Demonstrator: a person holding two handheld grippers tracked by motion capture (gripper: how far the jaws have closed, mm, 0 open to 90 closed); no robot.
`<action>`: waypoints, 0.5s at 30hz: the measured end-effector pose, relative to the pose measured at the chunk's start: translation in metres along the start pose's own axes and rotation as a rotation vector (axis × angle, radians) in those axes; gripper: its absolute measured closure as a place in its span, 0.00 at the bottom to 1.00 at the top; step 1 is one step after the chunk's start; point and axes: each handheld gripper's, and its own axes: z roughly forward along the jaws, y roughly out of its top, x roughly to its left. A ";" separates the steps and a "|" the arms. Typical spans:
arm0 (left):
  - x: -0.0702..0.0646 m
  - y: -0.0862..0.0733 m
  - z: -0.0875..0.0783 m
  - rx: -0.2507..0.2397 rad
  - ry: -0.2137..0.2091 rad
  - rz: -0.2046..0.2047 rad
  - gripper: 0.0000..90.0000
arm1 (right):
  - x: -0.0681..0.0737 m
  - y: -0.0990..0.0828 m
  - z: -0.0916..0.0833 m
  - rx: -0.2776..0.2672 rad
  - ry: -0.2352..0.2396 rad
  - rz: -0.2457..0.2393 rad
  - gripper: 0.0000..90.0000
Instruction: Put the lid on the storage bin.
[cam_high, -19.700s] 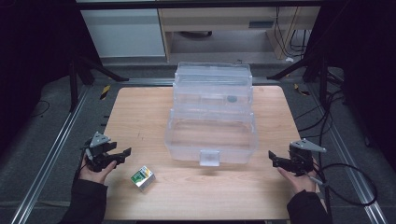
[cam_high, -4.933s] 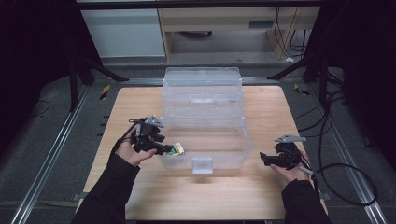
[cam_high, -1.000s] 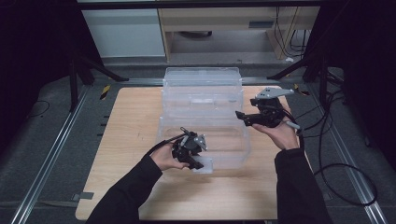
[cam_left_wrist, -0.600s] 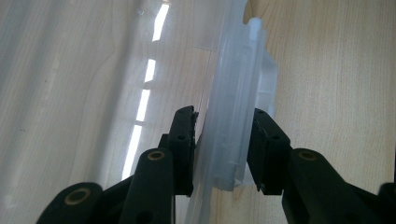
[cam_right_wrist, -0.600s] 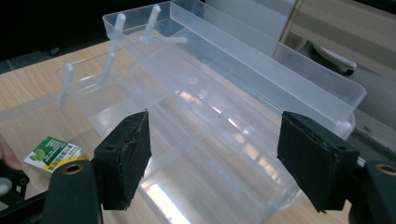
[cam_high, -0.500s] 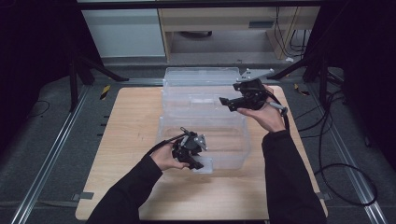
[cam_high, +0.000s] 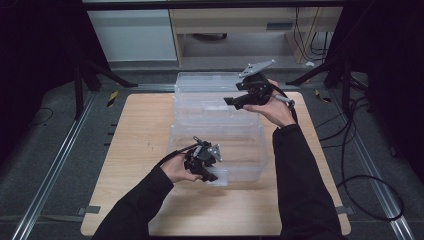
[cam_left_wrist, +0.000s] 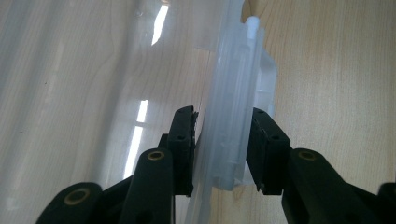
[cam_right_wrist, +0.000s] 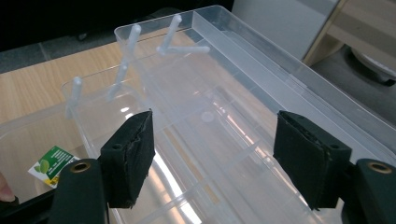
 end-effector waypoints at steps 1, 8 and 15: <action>0.000 0.000 0.000 -0.001 0.000 0.000 0.72 | -0.002 0.003 0.004 0.012 0.018 -0.012 0.32; 0.000 0.000 0.000 -0.001 0.000 -0.002 0.72 | -0.006 0.011 0.015 0.043 0.067 -0.047 0.36; 0.000 0.000 0.000 -0.001 -0.002 -0.005 0.72 | -0.017 0.012 0.029 0.078 0.098 -0.064 0.43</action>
